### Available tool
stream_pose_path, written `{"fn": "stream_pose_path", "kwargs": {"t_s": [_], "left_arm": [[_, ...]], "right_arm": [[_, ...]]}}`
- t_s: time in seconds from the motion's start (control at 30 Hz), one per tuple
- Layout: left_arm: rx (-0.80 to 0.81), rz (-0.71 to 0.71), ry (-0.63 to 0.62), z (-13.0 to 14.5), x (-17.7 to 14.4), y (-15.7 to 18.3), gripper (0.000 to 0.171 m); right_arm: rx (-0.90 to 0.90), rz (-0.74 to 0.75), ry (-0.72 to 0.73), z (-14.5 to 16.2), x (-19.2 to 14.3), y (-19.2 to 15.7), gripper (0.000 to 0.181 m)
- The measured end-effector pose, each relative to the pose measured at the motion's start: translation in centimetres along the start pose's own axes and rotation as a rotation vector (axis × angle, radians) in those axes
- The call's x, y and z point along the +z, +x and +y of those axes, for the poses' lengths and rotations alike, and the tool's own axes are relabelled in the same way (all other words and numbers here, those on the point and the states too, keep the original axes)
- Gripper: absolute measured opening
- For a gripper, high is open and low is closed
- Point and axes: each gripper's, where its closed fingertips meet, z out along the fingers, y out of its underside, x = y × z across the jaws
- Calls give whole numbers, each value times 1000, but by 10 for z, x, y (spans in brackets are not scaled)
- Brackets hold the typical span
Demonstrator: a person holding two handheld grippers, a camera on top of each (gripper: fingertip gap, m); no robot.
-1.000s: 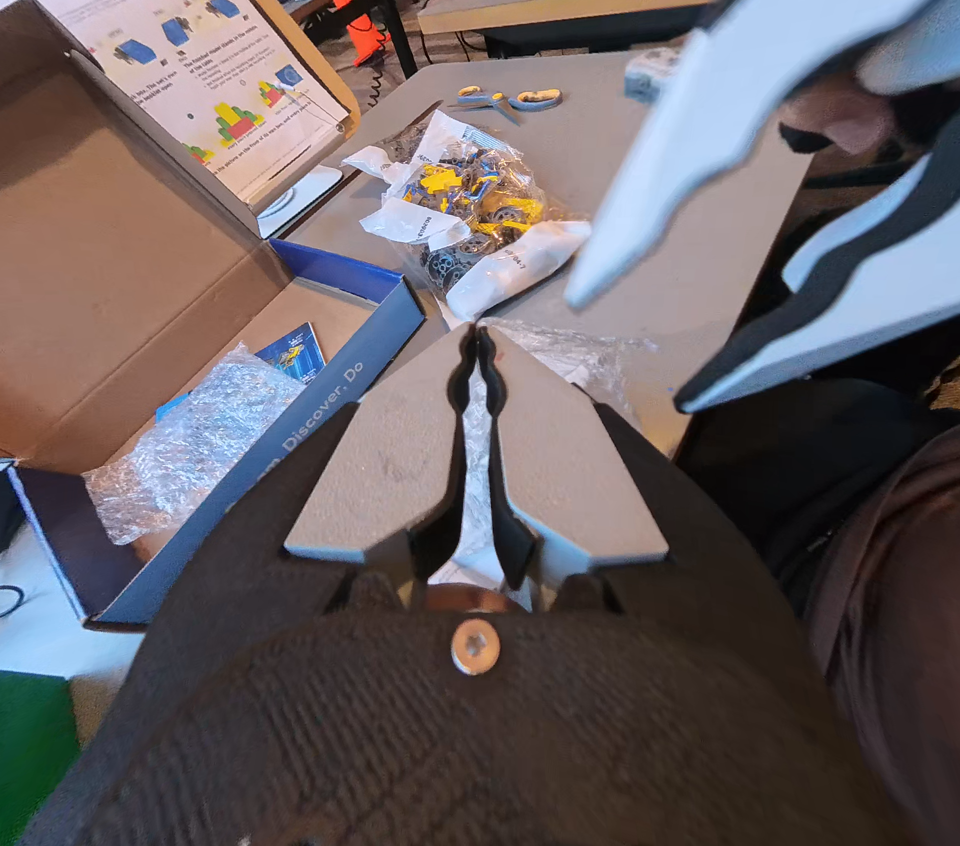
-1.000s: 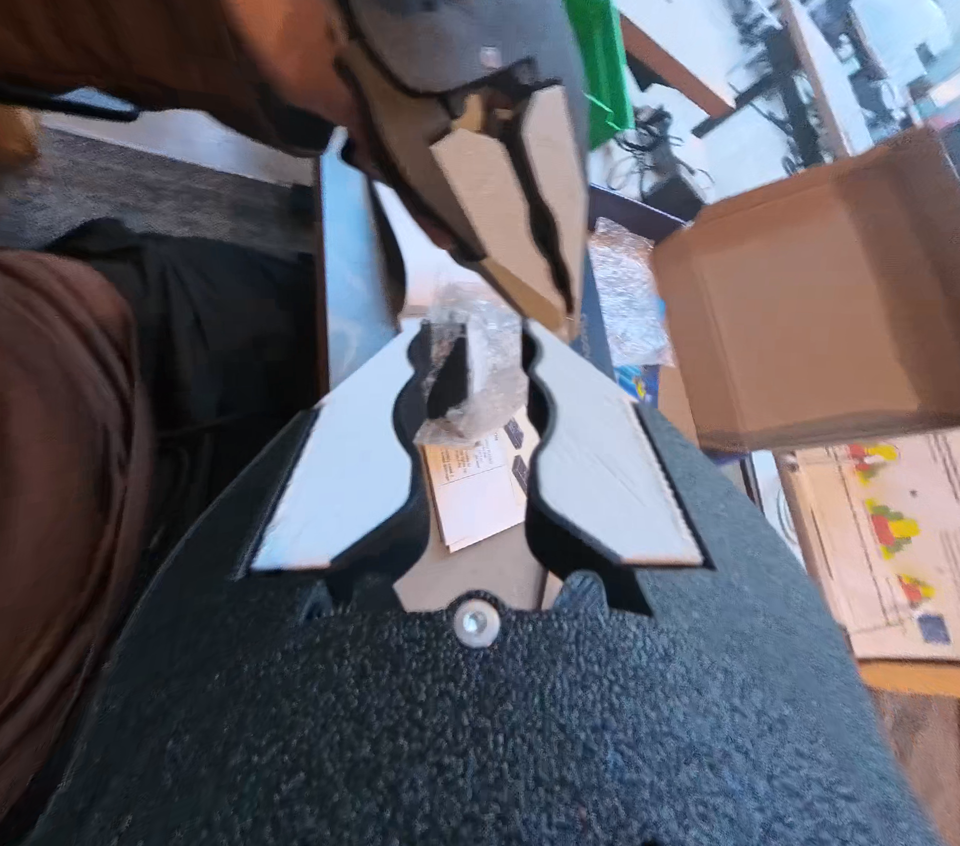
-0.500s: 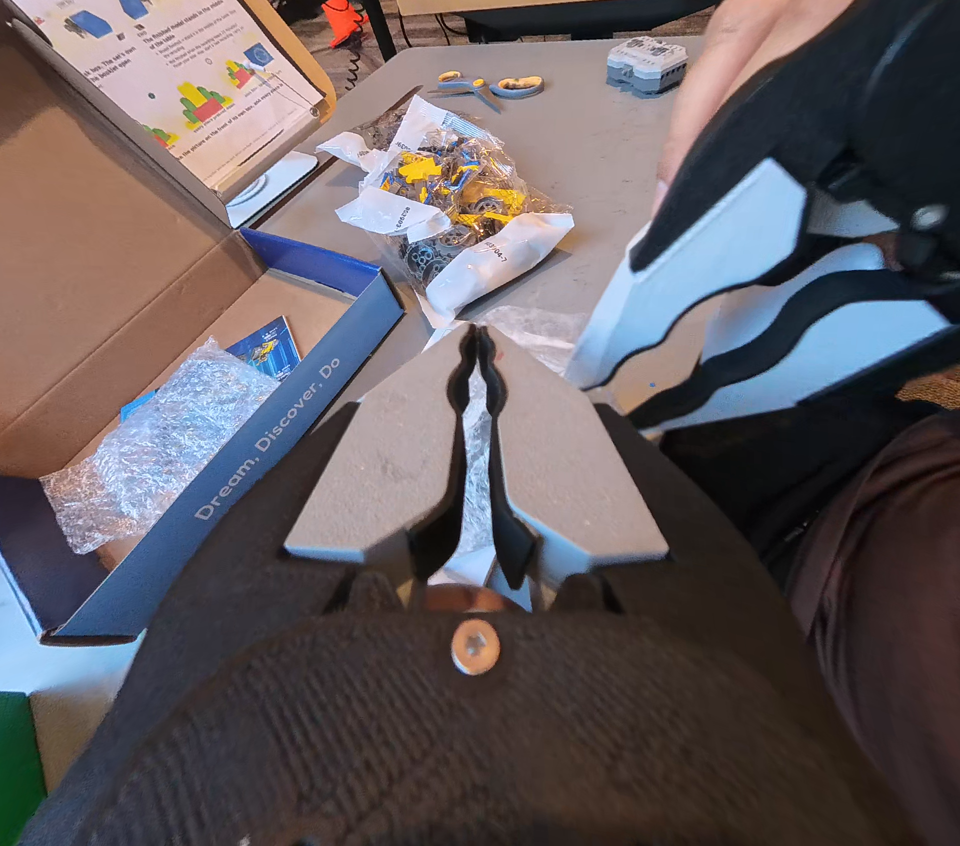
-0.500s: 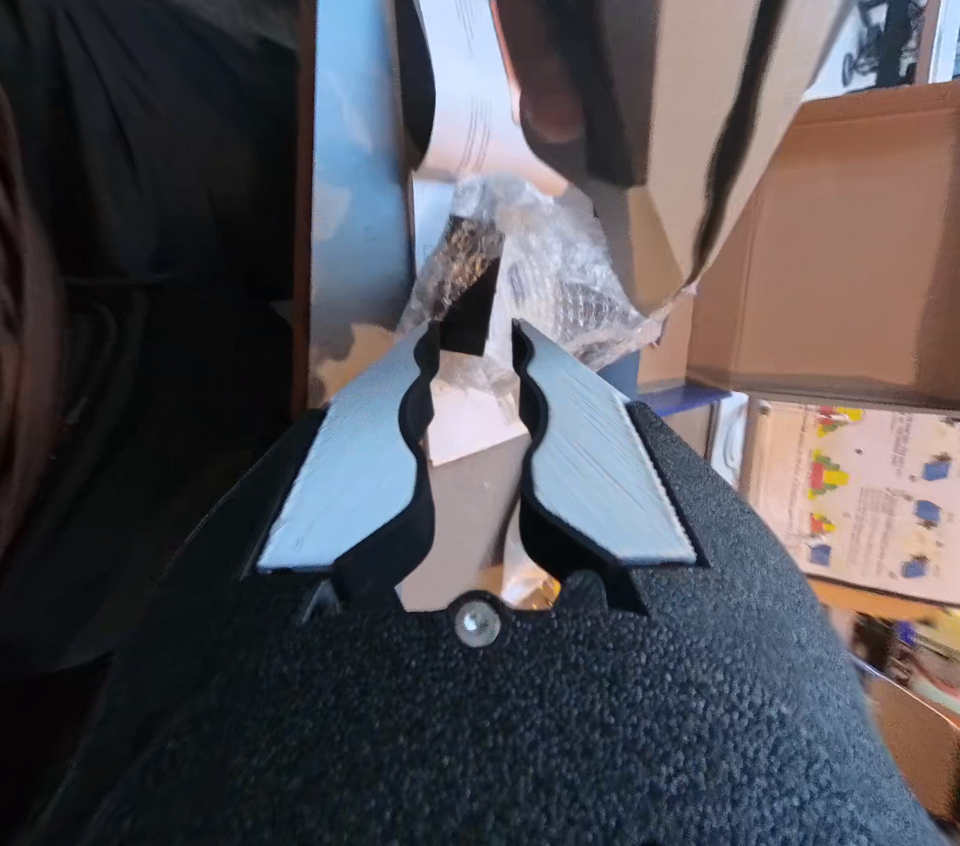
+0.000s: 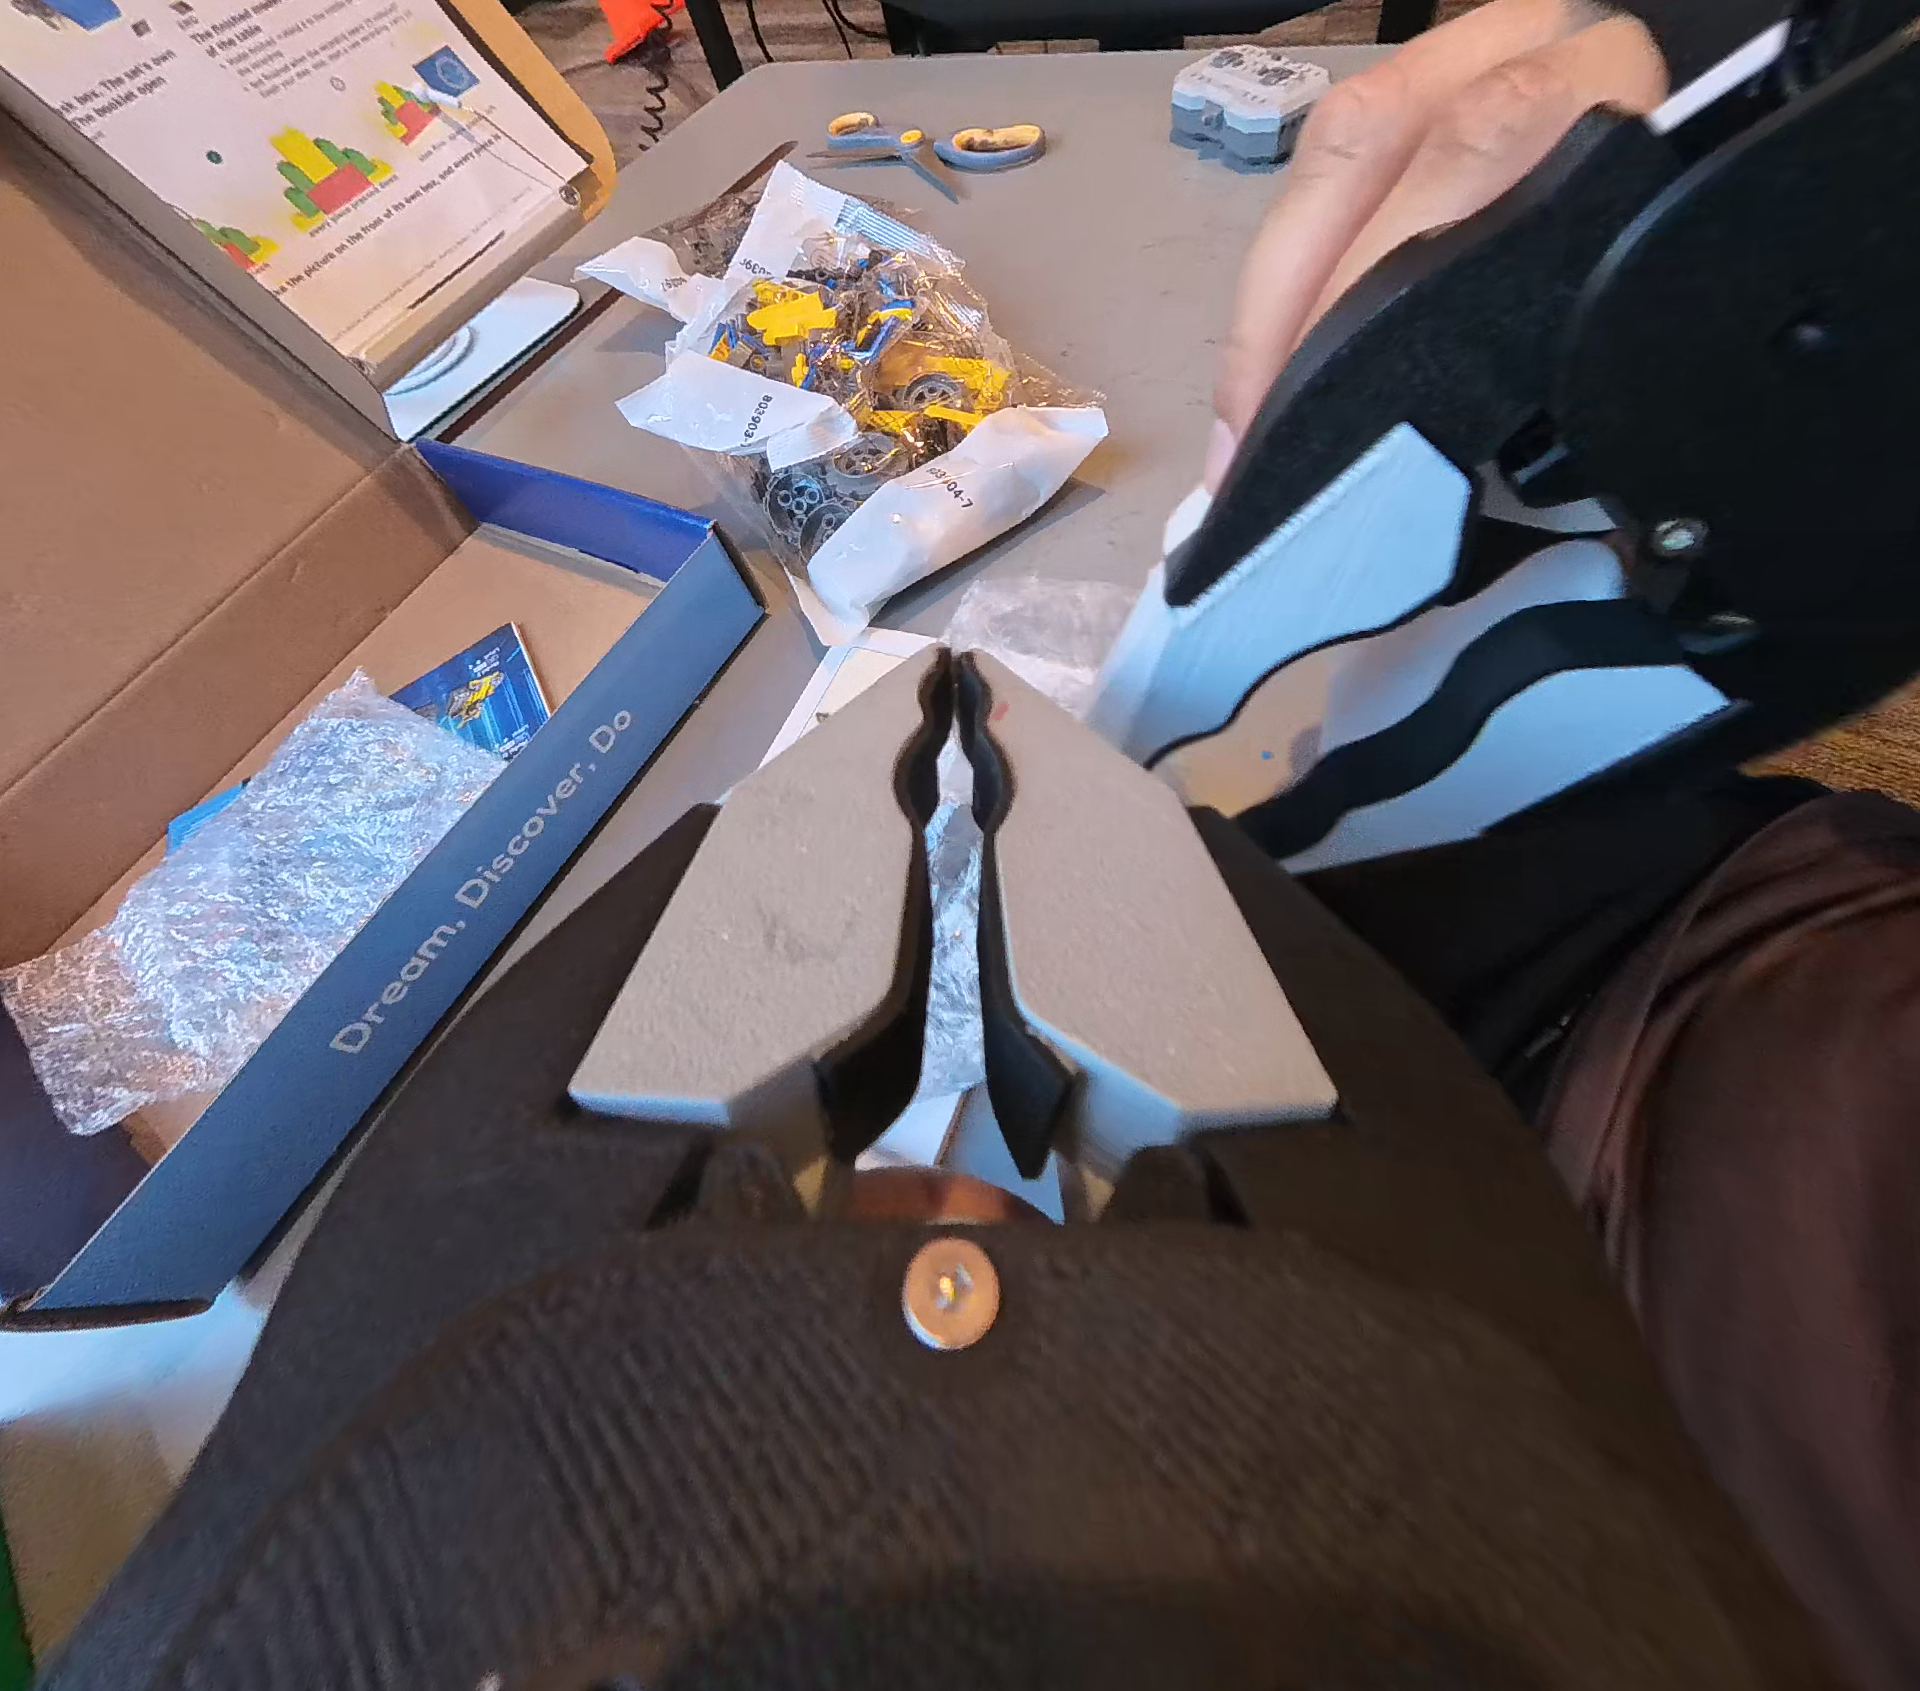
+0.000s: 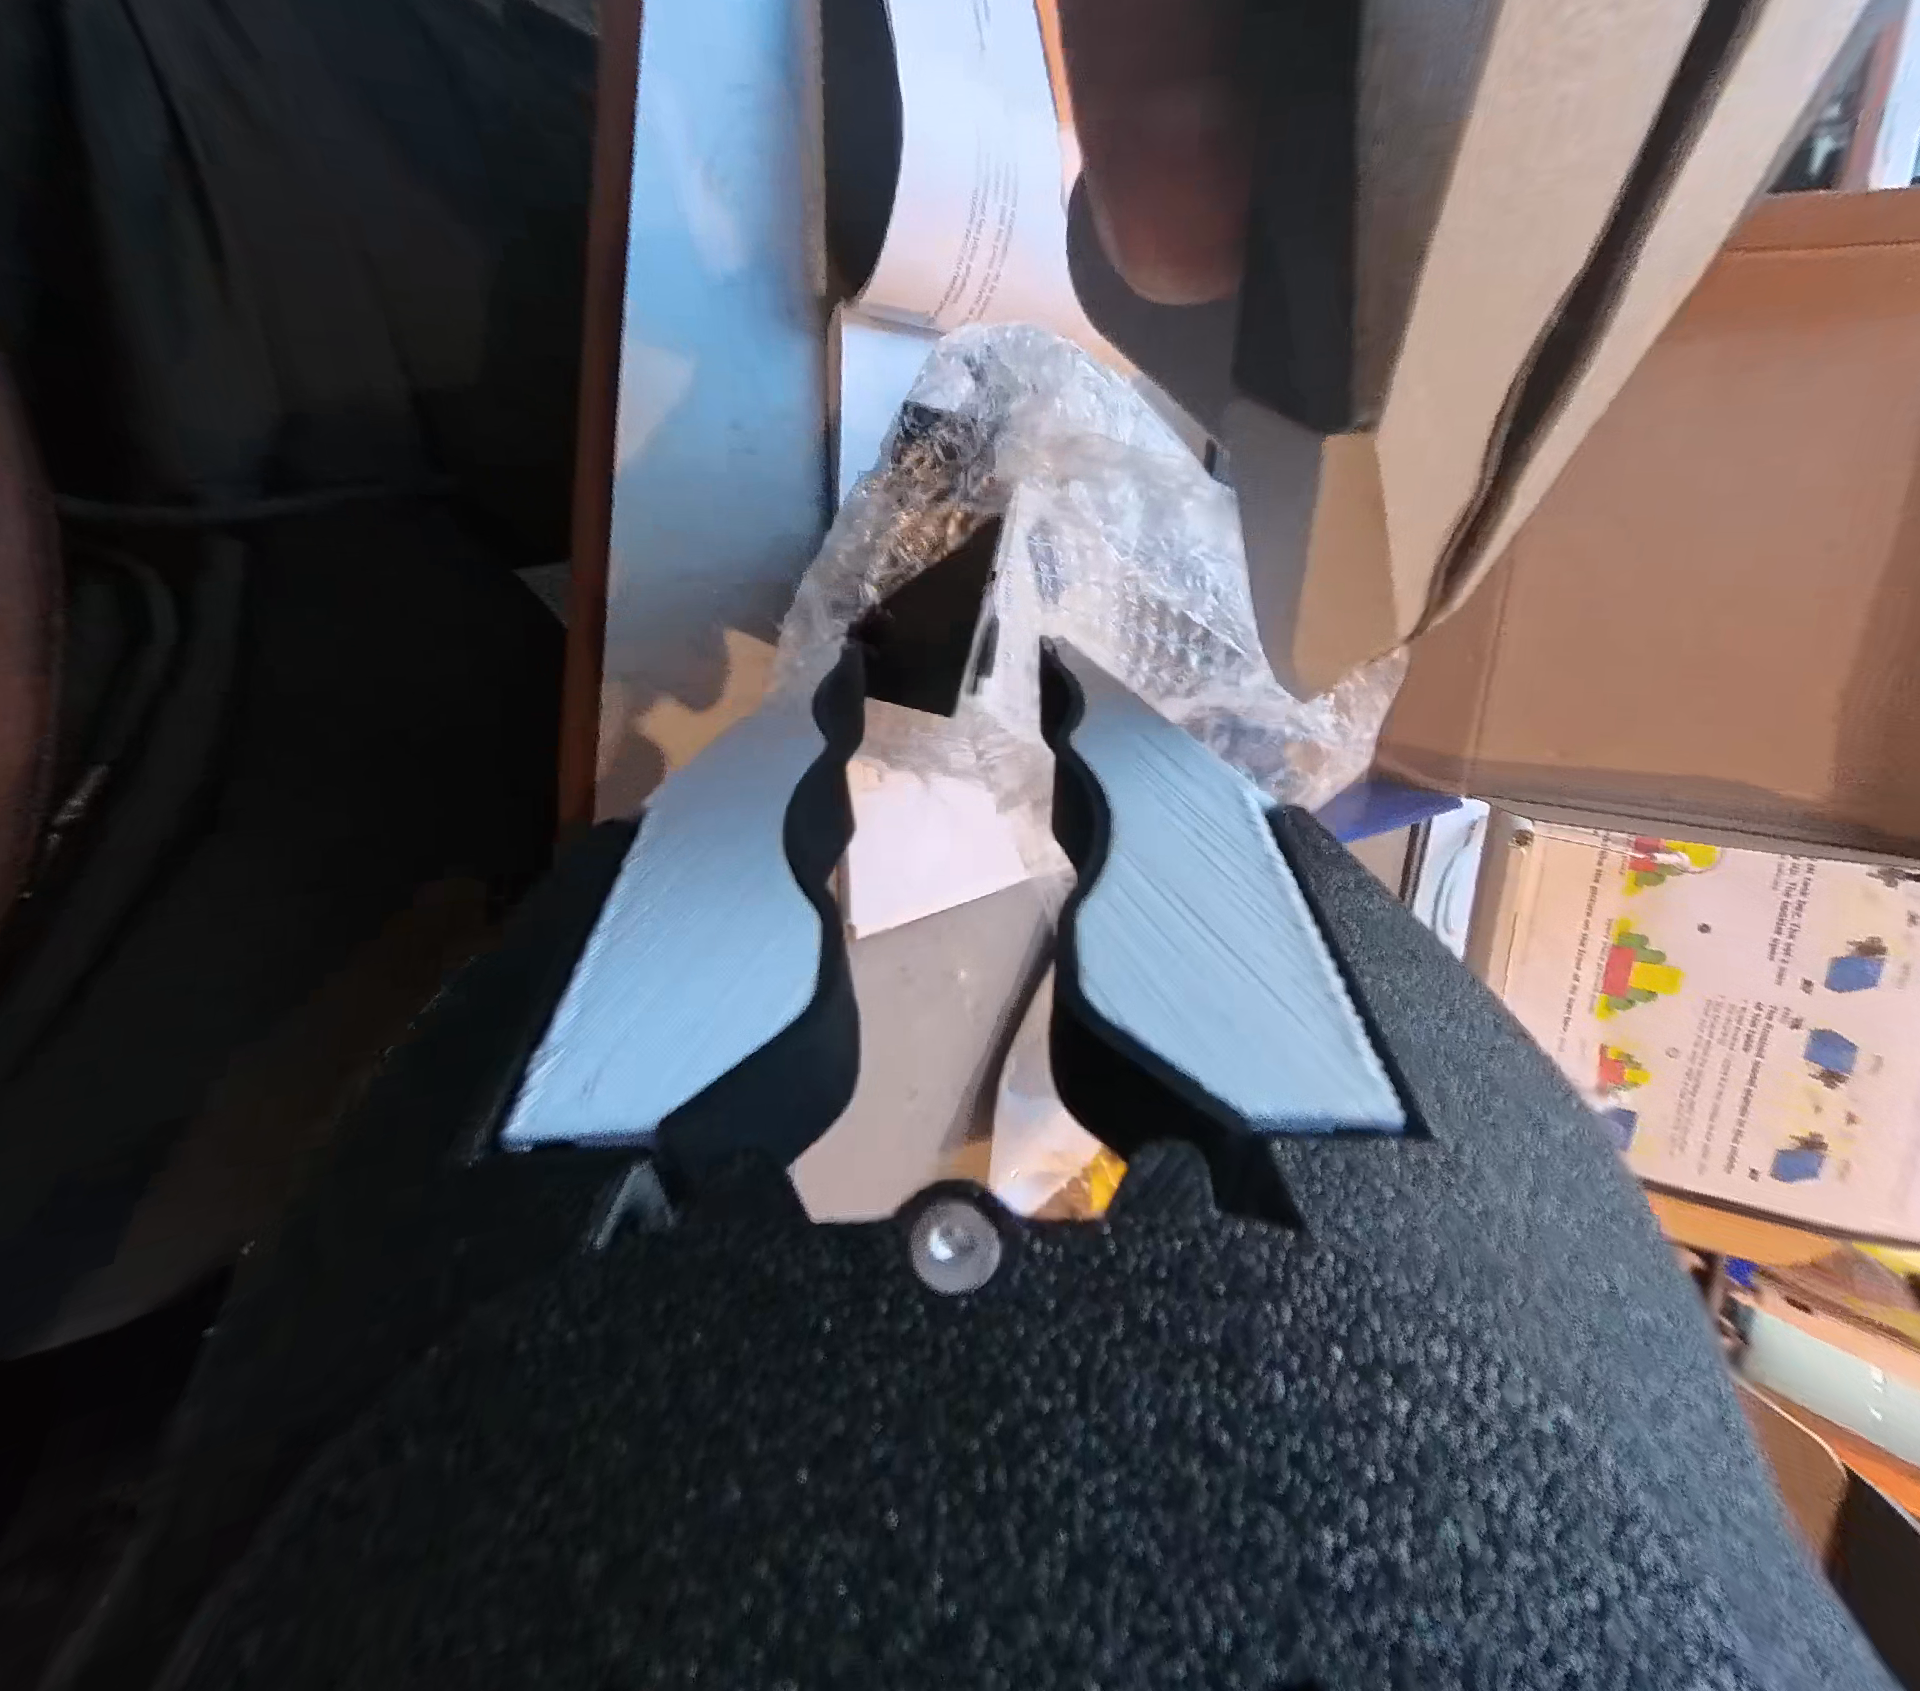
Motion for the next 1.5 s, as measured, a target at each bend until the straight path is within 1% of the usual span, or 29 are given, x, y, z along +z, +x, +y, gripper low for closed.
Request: {"fn": "stream_pose_path", "kwargs": {"t_s": [0.07,0.17,0.23,0.3,0.4,0.53,0.63,0.73,0.77,0.87,0.93,0.97,1.0,1.07,1.13,1.2,1.27,1.33,1.37,1.43,1.5], "left_arm": [[3,6,-3,0,0,2,0],[4,6,-7,1,1,3,0],[-2,11,-13,3,4,3,0],[-7,14,-13,3,5,3,0],[-6,28,-10,2,5,7,0],[-16,33,-8,1,4,7,0],[-25,23,3,1,2,2,0],[1,-2,9,0,-3,-4,0],[24,-1,3,0,-5,-4,6],[56,-15,2,0,-18,-12,41],[-7,-24,0,2,-29,-24,53],[-43,-7,-6,4,-35,-28,64],[-62,14,-22,10,-39,-30,75],[-43,44,-83,29,-43,-32,87],[8,36,-144,51,-32,-36,88],[33,69,-214,73,-10,-30,87],[82,92,-258,91,15,-21,80],[153,59,-292,108,35,-20,71],[195,34,-295,112,42,-21,69],[240,-3,-297,114,49,-23,71],[246,-28,-255,104,51,-24,80]], "right_arm": [[-17,4,-26,6,3,0,34],[-36,-25,-17,6,4,-6,37],[-49,-36,-11,5,6,-10,36],[-51,-32,-33,10,10,-9,38],[-64,-4,-56,17,18,-5,37],[-104,33,-63,18,26,-2,29],[-128,91,-69,19,24,7,26],[-95,104,-18,18,14,15,25],[-73,103,4,16,9,18,25],[-12,109,55,15,-5,29,25],[31,99,88,16,-13,33,25],[53,92,108,17,-17,35,25],[76,86,130,18,-21,37,25],[123,67,179,18,-27,41,25],[157,49,220,18,-32,43,25],[167,46,233,19,-33,45,24],[156,55,225,19,-33,45,24],[140,54,221,18,-33,43,24],[135,53,226,17,-34,42,24],[136,52,250,13,-39,43,24],[144,48,289,8,-47,44,24]]}}
